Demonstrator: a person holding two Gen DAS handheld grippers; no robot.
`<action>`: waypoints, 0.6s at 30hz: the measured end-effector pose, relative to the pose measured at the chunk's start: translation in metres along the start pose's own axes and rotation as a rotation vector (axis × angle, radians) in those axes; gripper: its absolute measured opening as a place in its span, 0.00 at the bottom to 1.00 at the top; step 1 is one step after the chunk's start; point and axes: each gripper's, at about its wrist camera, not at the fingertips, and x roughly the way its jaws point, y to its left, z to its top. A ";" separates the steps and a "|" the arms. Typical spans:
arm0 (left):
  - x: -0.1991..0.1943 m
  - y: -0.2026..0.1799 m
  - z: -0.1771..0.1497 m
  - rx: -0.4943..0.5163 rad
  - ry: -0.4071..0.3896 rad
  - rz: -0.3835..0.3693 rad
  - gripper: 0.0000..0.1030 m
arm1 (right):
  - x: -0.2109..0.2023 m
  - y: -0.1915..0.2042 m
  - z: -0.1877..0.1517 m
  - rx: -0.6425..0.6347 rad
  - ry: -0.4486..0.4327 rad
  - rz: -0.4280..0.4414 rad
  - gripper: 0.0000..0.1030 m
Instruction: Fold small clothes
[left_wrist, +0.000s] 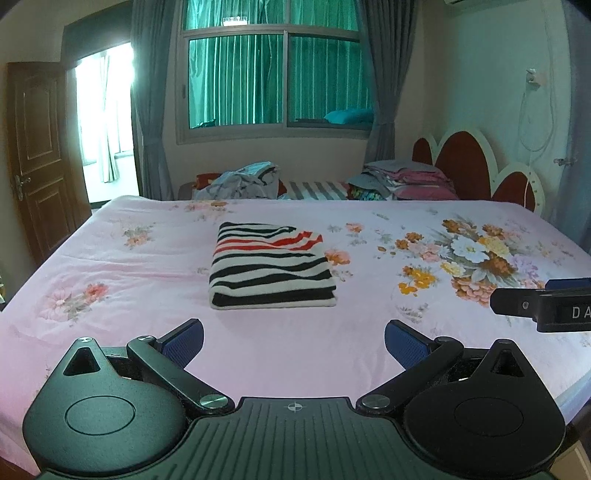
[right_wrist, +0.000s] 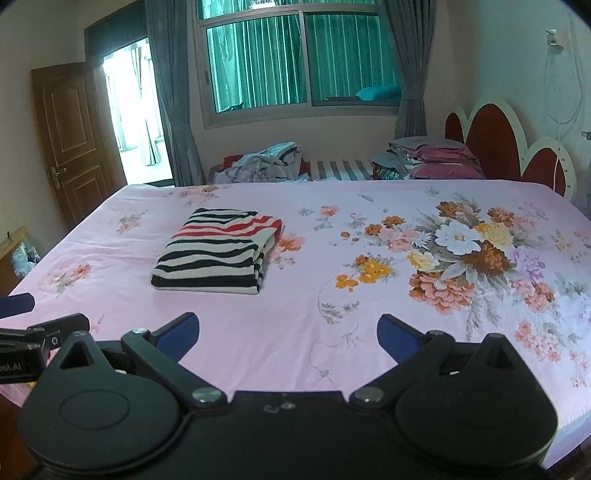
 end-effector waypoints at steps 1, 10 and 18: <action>0.000 -0.001 0.000 -0.001 -0.001 0.004 1.00 | 0.000 0.000 0.000 -0.001 0.000 0.002 1.00; 0.003 0.000 0.004 -0.010 -0.001 0.014 1.00 | 0.003 0.000 0.004 -0.008 -0.002 0.013 1.00; 0.004 -0.001 0.004 -0.009 -0.001 0.011 1.00 | 0.003 -0.002 0.005 -0.008 0.000 0.012 1.00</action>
